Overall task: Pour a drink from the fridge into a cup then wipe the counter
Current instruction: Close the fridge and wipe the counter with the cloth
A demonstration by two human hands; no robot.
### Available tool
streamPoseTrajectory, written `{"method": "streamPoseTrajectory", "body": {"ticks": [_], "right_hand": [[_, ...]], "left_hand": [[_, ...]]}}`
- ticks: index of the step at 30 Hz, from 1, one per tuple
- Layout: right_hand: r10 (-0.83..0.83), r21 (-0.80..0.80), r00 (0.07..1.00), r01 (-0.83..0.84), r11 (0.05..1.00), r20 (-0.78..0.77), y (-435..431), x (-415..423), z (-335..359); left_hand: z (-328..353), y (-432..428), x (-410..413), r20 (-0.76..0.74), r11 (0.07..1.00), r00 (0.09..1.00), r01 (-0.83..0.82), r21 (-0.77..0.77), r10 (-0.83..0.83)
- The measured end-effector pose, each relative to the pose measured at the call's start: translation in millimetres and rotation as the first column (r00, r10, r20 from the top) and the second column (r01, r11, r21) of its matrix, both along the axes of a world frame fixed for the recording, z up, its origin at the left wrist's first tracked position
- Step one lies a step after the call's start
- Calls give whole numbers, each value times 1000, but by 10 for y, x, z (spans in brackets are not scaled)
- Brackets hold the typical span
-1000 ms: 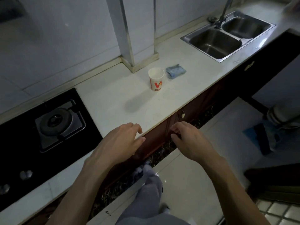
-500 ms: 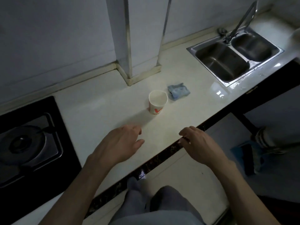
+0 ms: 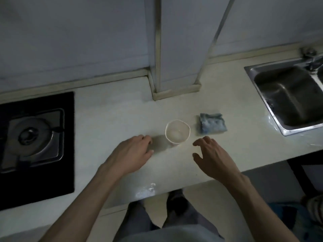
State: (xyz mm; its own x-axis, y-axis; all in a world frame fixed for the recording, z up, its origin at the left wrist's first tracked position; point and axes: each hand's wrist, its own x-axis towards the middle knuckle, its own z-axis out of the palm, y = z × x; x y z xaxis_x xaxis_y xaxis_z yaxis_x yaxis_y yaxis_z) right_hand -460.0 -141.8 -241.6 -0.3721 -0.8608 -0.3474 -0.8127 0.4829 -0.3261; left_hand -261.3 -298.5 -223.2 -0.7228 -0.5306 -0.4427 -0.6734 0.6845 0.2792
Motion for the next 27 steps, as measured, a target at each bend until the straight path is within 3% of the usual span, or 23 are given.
{"method": "streamPoseTrajectory", "body": {"ticks": [5, 8, 12, 18, 21, 27], "right_hand": [[88, -137, 994, -79, 987, 61, -318, -250, -110], [146, -155, 982, -128, 980, 116, -479, -265, -233], [186, -89, 970, -174, 981, 154, -598, -242, -410], [163, -115, 981, -151, 982, 108, -649, -154, -583], [158, -133, 984, -147, 980, 78, -680, -112, -613], [167, -144, 982, -153, 978, 93, -1022, -12, -524]], "left_hand": [[-139, 66, -226, -21, 982, 983, -179, 66, 181], [-254, 113, -340, -112, 930, 936, -308, 202, 335], [-383, 148, -492, -150, 633, 719, -468, 617, 678], [-583, 164, -550, -62, 384, 568, -469, 795, 821], [-628, 128, -545, -43, 298, 482, -468, 832, 875], [-618, -132, -422, -32, 221, 391, -449, 866, 920]]}}
